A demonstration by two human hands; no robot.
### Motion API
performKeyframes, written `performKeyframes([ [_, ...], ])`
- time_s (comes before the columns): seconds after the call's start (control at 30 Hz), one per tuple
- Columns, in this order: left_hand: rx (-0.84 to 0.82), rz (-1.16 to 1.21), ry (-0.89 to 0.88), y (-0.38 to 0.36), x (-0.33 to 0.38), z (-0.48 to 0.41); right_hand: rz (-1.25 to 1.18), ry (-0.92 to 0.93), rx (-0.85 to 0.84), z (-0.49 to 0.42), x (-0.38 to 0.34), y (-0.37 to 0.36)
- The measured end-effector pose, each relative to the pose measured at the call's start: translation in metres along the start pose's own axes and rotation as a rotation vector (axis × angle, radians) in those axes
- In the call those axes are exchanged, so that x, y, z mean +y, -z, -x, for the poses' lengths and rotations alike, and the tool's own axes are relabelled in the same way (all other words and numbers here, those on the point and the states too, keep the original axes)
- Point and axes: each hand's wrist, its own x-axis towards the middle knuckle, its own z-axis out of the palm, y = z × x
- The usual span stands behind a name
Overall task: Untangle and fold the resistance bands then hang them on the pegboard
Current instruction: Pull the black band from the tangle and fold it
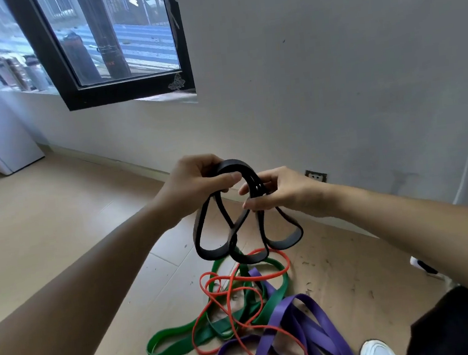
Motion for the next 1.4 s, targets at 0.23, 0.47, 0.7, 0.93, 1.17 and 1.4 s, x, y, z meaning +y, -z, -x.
performKeyframes([
  [0.23, -0.029, -0.113, -0.016, 0.004, 0.001, 0.001, 0.086, 0.044, 0.071, -0.001, 0.001, 0.000],
  [0.47, -0.164, -0.352, 0.026, 0.016, 0.005, 0.001, 0.101, -0.025, 0.041, 0.000, 0.002, 0.003],
  [0.7, -0.131, -0.097, 0.169, 0.019, 0.006, 0.001, 0.005, 0.020, 0.094, 0.001, 0.003, -0.010],
  [0.93, -0.011, 0.304, 0.287, 0.010, 0.008, 0.001, -0.053, 0.104, 0.178, -0.003, -0.004, -0.033],
  [1.17, 0.058, 0.598, 0.282, 0.000, 0.013, -0.002, 0.054, 0.147, 0.401, -0.010, -0.010, -0.050],
  [1.4, 0.176, 0.697, 0.252, 0.001, 0.013, -0.004, 0.147, 0.121, 0.599, -0.012, -0.002, -0.051],
])
